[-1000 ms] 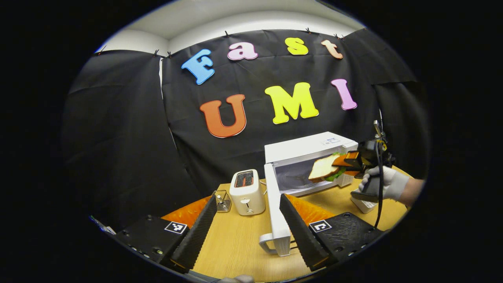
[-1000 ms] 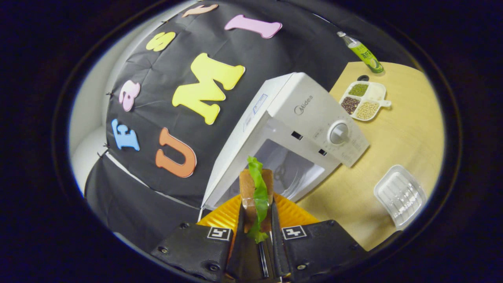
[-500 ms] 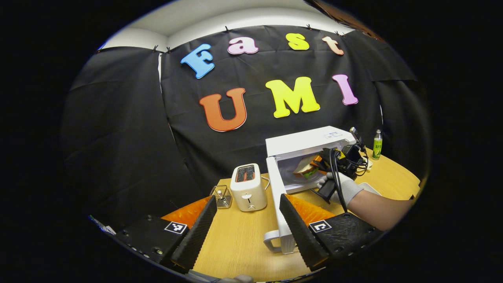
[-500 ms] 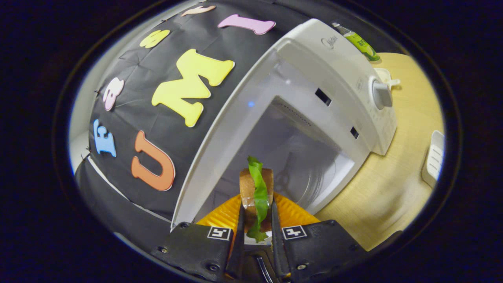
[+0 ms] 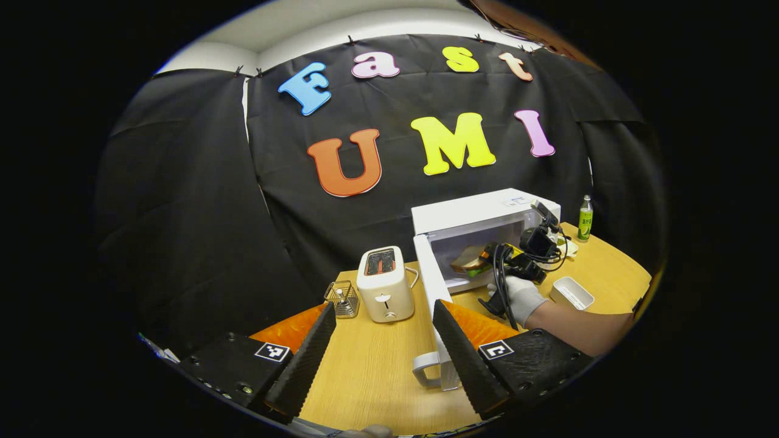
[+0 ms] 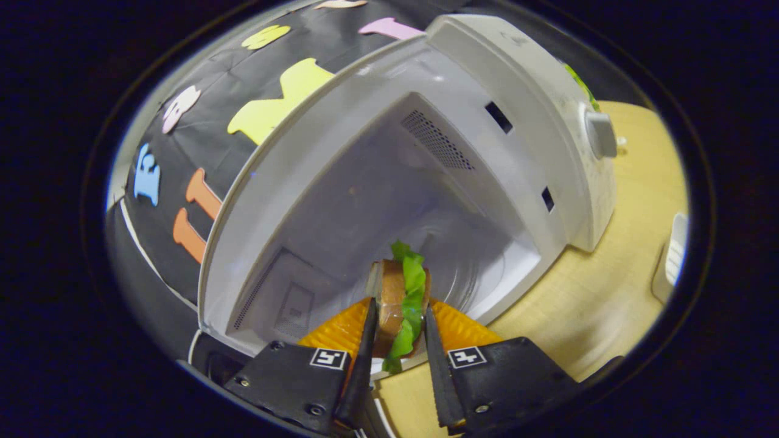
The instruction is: Open the microwave oven with the left hand, put the food in, and close the microwave oven.
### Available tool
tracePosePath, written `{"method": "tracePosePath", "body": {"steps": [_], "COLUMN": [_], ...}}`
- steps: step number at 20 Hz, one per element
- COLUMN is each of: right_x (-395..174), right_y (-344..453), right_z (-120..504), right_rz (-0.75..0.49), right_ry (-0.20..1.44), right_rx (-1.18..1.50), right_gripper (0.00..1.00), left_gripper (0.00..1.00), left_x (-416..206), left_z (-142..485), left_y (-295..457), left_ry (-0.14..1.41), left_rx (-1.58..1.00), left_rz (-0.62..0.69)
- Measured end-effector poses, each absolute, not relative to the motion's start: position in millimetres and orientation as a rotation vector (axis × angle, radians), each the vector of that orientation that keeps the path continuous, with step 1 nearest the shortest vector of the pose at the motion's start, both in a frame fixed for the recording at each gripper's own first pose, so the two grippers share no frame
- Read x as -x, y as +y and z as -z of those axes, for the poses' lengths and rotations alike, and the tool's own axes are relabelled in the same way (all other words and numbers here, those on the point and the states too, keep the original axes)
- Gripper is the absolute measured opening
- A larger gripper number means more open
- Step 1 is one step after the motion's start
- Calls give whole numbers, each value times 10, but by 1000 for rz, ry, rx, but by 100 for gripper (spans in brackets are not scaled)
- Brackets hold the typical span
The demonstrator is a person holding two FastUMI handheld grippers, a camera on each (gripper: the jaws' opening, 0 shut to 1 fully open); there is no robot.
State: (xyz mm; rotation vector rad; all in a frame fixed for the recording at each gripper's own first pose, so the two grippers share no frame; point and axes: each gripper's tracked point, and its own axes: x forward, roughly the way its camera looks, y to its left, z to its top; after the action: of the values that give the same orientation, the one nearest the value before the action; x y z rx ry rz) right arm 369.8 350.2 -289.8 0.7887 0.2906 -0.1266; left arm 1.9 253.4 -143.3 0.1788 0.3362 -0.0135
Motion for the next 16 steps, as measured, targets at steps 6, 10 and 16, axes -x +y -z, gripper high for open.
{"method": "tracePosePath", "body": {"steps": [6, 10, 16], "right_x": [-3571, -3414, -3002], "right_y": [3157, 3151, 3153], "right_z": [2785, 2574, 2189], "right_rz": [182, 129, 9], "right_ry": [252, 229, 243], "right_rx": [-437, -375, -323], "right_gripper": [84, 92, 93], "left_gripper": [96, 97, 97], "left_x": [57, 84, 110], "left_z": [1454, 1411, 1272], "left_y": [2613, 2623, 2590], "left_ry": [327, 310, 252], "left_rx": [-175, -175, -146], "left_rz": [-8, -19, -22]}}
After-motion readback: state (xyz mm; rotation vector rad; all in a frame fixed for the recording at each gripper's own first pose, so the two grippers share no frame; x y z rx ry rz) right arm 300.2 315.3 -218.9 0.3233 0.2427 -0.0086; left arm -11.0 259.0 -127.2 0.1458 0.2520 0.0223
